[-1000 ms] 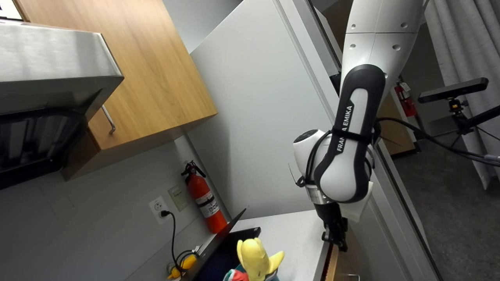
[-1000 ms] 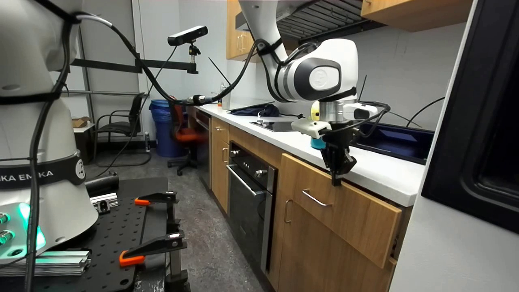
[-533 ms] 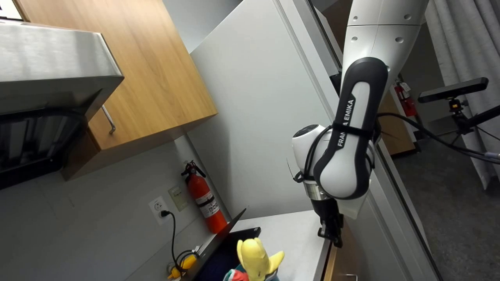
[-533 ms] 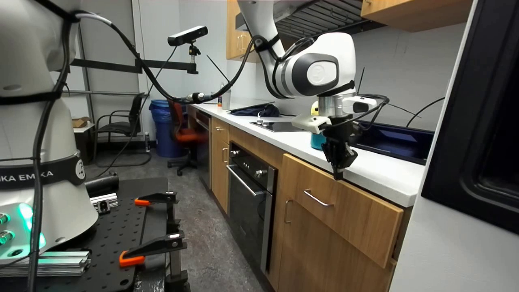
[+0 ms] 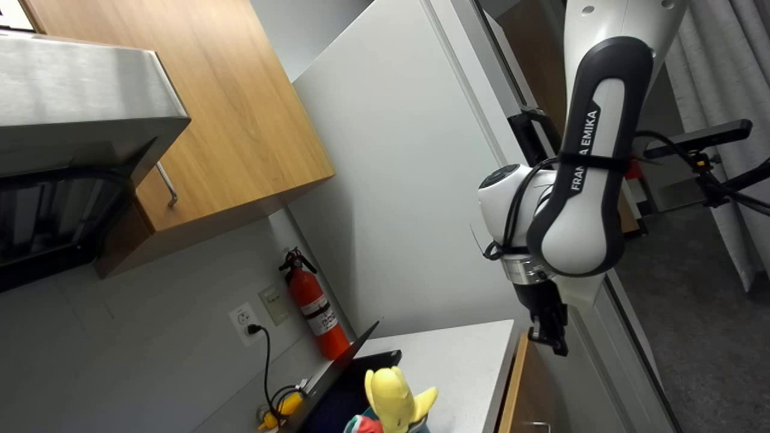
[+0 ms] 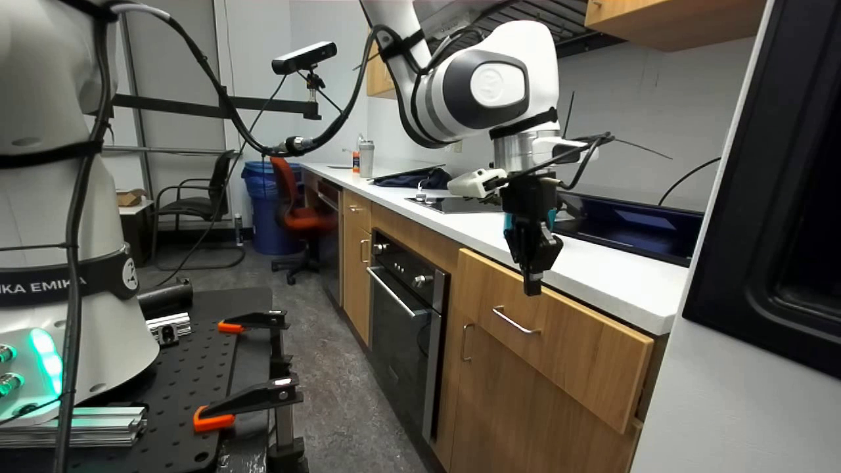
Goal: Place the watermelon and banana inside the blue pot, close the drawer
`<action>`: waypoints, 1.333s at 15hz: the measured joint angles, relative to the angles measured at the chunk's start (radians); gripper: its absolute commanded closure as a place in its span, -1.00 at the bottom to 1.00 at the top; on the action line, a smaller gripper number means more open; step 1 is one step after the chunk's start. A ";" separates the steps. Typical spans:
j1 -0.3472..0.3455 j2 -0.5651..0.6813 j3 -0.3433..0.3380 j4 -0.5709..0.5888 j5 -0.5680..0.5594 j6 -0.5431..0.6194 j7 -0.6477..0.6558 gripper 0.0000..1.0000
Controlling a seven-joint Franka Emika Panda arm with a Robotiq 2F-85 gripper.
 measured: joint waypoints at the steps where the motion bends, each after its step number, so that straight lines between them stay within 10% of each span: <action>1: 0.005 -0.026 -0.005 -0.025 -0.020 -0.005 0.019 1.00; 20: 0.030 -0.402 0.216 -0.297 -0.095 -0.040 0.093 1.00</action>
